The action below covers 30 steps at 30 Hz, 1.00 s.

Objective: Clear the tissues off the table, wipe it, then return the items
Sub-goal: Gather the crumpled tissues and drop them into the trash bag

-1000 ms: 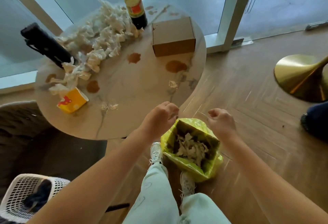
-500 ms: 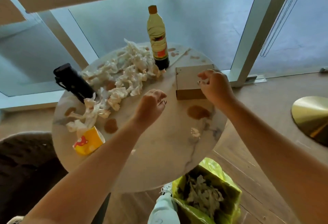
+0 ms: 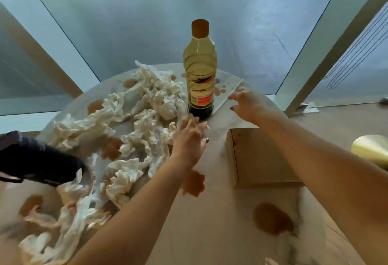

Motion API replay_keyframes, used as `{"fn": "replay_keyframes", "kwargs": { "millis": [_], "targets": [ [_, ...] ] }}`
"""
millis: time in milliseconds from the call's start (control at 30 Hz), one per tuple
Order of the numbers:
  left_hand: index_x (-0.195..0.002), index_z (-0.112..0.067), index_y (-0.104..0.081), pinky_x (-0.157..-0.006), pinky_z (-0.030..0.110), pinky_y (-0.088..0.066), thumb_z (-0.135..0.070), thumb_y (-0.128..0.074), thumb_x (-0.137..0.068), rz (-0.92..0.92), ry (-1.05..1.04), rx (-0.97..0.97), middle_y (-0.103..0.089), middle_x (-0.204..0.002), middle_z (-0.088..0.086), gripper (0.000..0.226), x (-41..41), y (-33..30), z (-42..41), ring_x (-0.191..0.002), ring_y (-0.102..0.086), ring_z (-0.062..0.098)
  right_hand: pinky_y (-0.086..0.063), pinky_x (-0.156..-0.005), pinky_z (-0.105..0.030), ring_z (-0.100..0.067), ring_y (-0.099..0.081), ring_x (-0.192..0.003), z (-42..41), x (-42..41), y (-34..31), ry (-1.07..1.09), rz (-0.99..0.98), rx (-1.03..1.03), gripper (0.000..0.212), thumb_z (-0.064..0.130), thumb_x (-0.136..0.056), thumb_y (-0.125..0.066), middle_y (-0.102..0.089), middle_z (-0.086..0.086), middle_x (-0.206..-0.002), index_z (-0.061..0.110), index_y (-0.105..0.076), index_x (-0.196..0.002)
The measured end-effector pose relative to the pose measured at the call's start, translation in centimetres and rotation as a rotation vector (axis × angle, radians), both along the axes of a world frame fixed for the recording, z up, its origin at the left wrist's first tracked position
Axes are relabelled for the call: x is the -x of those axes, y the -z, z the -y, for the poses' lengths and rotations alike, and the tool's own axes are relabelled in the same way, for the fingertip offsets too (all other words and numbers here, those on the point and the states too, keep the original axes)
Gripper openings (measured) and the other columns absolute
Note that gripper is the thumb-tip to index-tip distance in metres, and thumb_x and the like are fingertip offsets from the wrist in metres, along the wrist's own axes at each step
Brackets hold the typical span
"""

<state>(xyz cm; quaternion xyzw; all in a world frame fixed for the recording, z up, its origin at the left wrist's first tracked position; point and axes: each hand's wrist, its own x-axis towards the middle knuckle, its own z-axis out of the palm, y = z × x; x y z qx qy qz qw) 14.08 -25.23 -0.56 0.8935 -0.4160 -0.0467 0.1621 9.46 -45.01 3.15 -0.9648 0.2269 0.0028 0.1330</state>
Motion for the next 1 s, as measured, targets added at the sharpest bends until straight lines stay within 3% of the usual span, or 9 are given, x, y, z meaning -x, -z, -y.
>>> {"fn": "replay_keyframes", "kwargs": {
  "millis": [133,233,367,467,600,767,900,1000],
  "targets": [
    [-0.126,-0.026,-0.049,-0.1,0.04,-0.027,-0.025,-0.058,-0.088,0.014,0.0,-0.014,-0.037,-0.132,0.002,0.039,-1.6,1.6,1.1,-0.125,-0.027,0.026,-0.028,-0.107,-0.036,-0.027,-0.032,-0.13,1.7,-4.0,3.3,0.037,-0.124,-0.017,0.04,0.012,-0.091,-0.054,-0.039,-0.011,-0.136,0.017,-0.051,-0.13],
    [-0.123,-0.021,-0.052,-0.096,0.042,-0.031,-0.019,-0.054,-0.089,0.022,0.032,-0.025,-0.042,-0.125,0.007,0.035,-2.2,2.5,1.4,-0.12,-0.033,0.03,-0.035,-0.104,-0.039,-0.03,-0.037,-0.123,2.9,-5.6,4.9,0.032,-0.129,-0.047,0.032,0.002,-0.089,-0.052,-0.039,-0.012,-0.126,0.015,-0.058,-0.118],
    [-0.084,-0.009,-0.064,-0.073,0.042,-0.046,-0.009,-0.066,-0.078,0.094,0.119,0.066,-0.056,-0.092,0.013,0.007,-2.1,3.4,1.6,-0.082,-0.055,0.033,-0.038,-0.096,-0.039,-0.03,-0.039,-0.116,3.6,-6.5,5.1,-0.017,-0.16,-0.048,0.026,-0.005,-0.085,-0.049,-0.038,-0.014,-0.12,0.013,-0.058,-0.101],
    [-0.072,-0.003,-0.059,-0.056,0.038,-0.046,0.0,-0.069,-0.072,0.085,0.159,0.121,-0.055,-0.079,0.017,0.01,-1.8,3.6,1.9,-0.066,-0.052,0.032,-0.038,-0.094,-0.04,-0.032,-0.039,-0.114,3.6,-6.4,4.9,-0.065,-0.19,-0.026,0.022,-0.005,-0.084,-0.049,-0.037,-0.014,-0.12,0.013,-0.056,-0.094],
    [-0.081,0.004,-0.059,-0.061,0.046,-0.049,0.016,-0.055,-0.073,-0.022,0.159,0.119,-0.053,-0.089,0.023,0.015,-1.9,3.3,1.9,-0.073,-0.048,0.033,-0.04,-0.094,-0.046,-0.032,-0.039,-0.11,3.4,-5.6,4.7,-0.137,-0.244,0.01,0.024,-0.005,-0.083,-0.045,-0.034,-0.013,-0.118,0.014,-0.052,-0.096],
    [-0.079,0.002,-0.06,-0.059,0.045,-0.05,0.021,-0.059,-0.07,-0.037,0.193,0.174,-0.053,-0.085,0.017,0.021,-2.1,3.4,1.0,-0.072,-0.049,0.031,-0.043,-0.093,-0.045,-0.028,-0.042,-0.112,3.1,-3.8,3.8,-0.214,-0.189,0.054,0.034,-0.014,-0.081,-0.043,-0.04,-0.01,-0.128,0.013,-0.052,-0.098],
    [-0.089,-0.004,-0.062,-0.064,0.041,-0.051,0.016,-0.064,-0.074,-0.016,0.195,0.272,-0.052,-0.089,0.008,0.025,-1.0,2.5,-0.2,-0.078,-0.052,0.024,-0.041,-0.086,-0.034,-0.027,-0.046,-0.108,2.6,-1.7,2.1,-0.232,-0.083,0.089,0.032,-0.016,-0.083,-0.042,-0.049,-0.009,-0.113,0.008,-0.054,-0.1],
    [-0.093,-0.002,-0.065,-0.075,0.037,-0.054,0.011,-0.067,-0.076,0.019,0.2,0.383,-0.058,-0.092,0.011,0.022,0.8,1.1,-1.6,-0.085,-0.059,0.026,-0.047,-0.083,-0.041,-0.027,-0.049,-0.099,2.1,0.5,0.6,-0.266,0.007,0.091,0.028,-0.015,-0.083,-0.044,-0.051,-0.009,-0.102,0.009,-0.054,-0.094]
  ]
}}
